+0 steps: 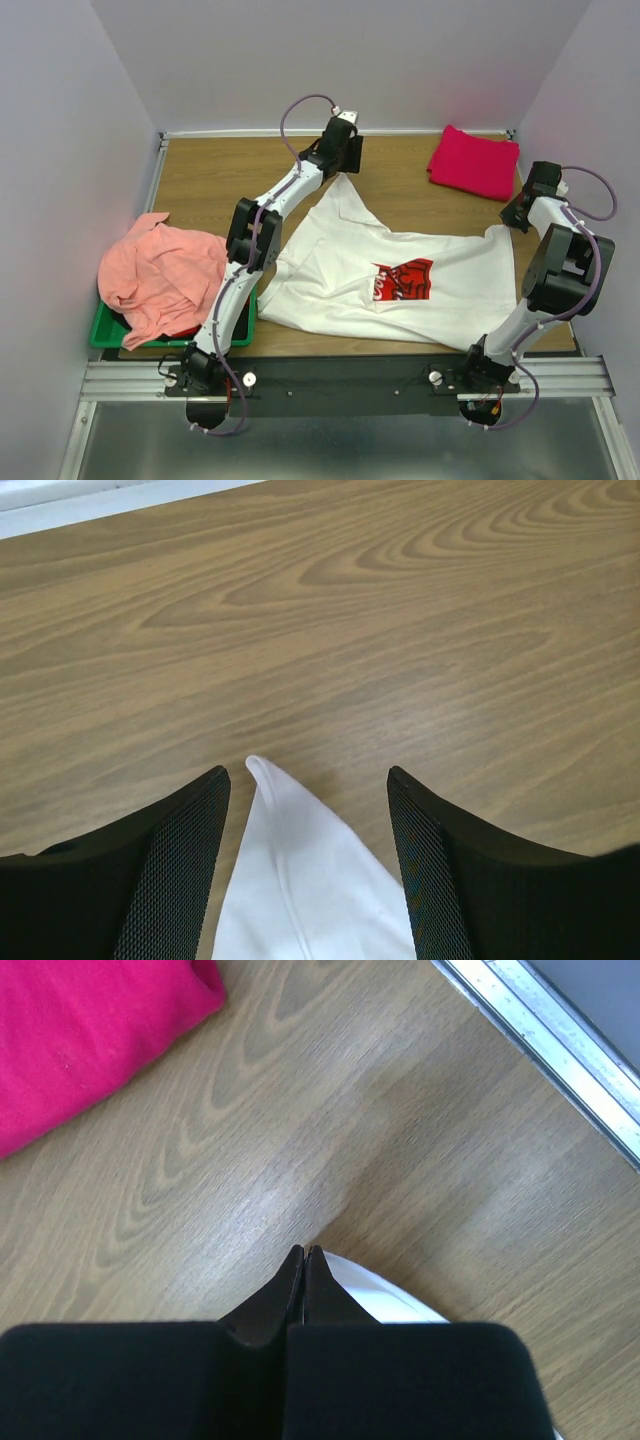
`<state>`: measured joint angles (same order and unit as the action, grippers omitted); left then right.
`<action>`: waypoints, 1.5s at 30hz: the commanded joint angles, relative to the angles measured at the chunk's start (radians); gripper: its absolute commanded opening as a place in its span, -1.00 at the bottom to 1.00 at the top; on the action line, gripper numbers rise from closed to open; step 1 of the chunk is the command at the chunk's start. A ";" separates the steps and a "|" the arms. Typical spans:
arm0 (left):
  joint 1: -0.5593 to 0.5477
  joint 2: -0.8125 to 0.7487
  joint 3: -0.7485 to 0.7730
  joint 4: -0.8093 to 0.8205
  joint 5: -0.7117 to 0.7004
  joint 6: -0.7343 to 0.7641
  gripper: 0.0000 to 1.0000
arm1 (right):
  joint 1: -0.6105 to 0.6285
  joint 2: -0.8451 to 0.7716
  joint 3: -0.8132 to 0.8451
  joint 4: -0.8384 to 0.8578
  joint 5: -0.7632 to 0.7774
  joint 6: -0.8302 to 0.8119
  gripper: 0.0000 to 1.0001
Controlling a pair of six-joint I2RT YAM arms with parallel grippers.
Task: Fold and stack the t-shirts
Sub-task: Fold the tshirt
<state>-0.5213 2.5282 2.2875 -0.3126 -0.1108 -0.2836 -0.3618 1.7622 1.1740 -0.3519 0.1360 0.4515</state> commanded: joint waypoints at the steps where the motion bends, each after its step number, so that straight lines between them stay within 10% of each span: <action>1: 0.024 0.055 0.099 -0.186 0.033 0.009 0.40 | -0.006 -0.020 -0.019 0.014 -0.029 0.001 -0.99; 20: 0.083 0.086 0.159 -0.381 0.174 0.133 0.27 | -0.006 -0.030 -0.027 0.016 -0.050 0.003 -0.99; 45: 0.050 0.001 0.089 -0.201 0.227 -0.005 0.23 | -0.006 -0.026 -0.025 0.021 -0.056 0.003 -0.99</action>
<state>-0.4667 2.5713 2.3363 -0.5537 0.0929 -0.2569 -0.3618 1.7576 1.1599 -0.3420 0.0990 0.4515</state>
